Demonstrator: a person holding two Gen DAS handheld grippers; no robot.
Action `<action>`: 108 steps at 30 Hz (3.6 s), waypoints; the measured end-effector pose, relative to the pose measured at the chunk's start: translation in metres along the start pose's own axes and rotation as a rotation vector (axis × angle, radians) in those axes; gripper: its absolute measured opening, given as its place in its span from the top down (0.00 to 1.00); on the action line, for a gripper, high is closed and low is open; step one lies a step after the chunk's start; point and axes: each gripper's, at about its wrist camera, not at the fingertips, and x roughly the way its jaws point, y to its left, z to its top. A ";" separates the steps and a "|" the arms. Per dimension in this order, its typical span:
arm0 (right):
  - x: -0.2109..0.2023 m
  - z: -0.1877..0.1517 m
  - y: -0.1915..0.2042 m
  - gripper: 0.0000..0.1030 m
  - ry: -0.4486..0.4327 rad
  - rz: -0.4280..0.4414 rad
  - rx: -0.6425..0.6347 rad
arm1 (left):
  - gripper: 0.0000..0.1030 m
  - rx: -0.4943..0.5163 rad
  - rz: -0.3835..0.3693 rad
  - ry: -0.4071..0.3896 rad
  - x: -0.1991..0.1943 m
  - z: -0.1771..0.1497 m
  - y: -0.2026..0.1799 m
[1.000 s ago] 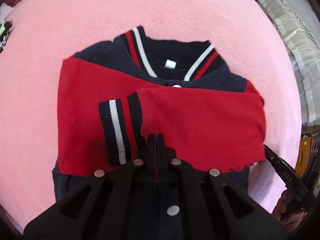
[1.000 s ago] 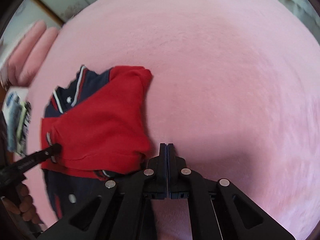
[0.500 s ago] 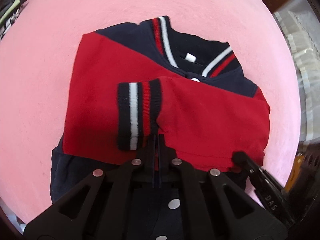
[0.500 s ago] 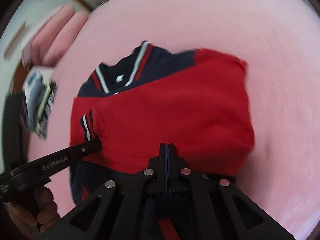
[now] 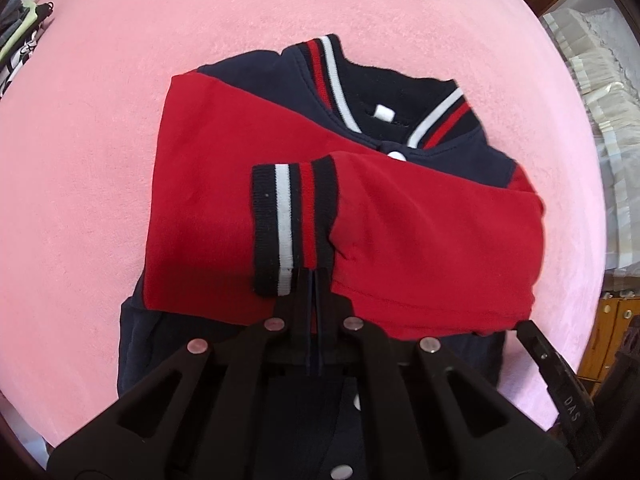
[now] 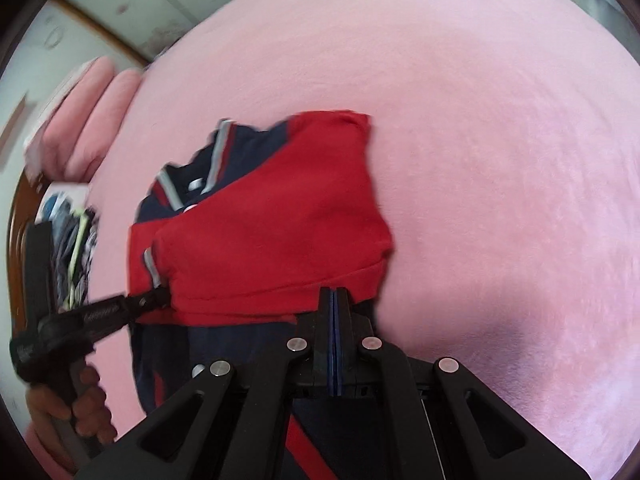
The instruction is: Fold large clothes
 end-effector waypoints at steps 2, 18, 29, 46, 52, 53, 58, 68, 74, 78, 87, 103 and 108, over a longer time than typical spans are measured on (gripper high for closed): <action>-0.002 0.003 0.011 1.00 -0.004 0.093 -0.036 | 0.98 -0.012 -0.088 -0.005 -0.003 0.003 0.003; 0.075 0.066 0.023 1.00 -0.033 0.089 -0.126 | 0.99 -0.046 -0.202 -0.078 0.025 0.043 0.020; 0.034 0.087 -0.040 1.00 -0.189 -0.088 -0.004 | 0.99 -0.187 -0.083 -0.122 0.006 0.070 0.085; -0.055 -0.014 -0.022 0.73 -0.061 0.009 0.043 | 0.98 -0.081 0.069 -0.078 -0.097 -0.042 0.097; -0.074 -0.062 -0.018 0.61 -0.010 -0.001 0.103 | 0.97 -0.048 0.074 0.012 -0.115 -0.092 0.104; -0.076 -0.067 -0.019 0.61 -0.002 -0.002 0.109 | 0.97 -0.047 0.063 0.023 -0.114 -0.098 0.104; -0.084 -0.101 -0.023 0.45 0.062 -0.007 0.129 | 0.96 0.021 0.062 0.107 -0.112 -0.132 0.106; -0.079 -0.164 -0.048 0.40 0.208 -0.040 0.160 | 0.37 0.019 0.091 0.251 -0.092 -0.187 0.129; -0.067 -0.189 -0.058 0.40 0.262 -0.050 0.160 | 0.37 0.012 0.044 0.304 -0.071 -0.204 0.147; -0.057 -0.192 -0.064 0.41 0.272 -0.044 0.172 | 0.37 -0.016 -0.051 0.356 -0.052 -0.211 0.162; -0.031 -0.177 -0.066 0.53 0.335 0.044 0.216 | 0.37 -0.056 -0.187 0.410 -0.029 -0.218 0.182; -0.040 -0.169 -0.033 0.88 0.304 0.219 0.258 | 0.89 -0.179 -0.360 0.242 -0.082 -0.219 0.208; -0.057 -0.152 -0.036 0.89 0.288 0.281 0.337 | 0.90 -0.307 -0.482 0.133 -0.120 -0.201 0.218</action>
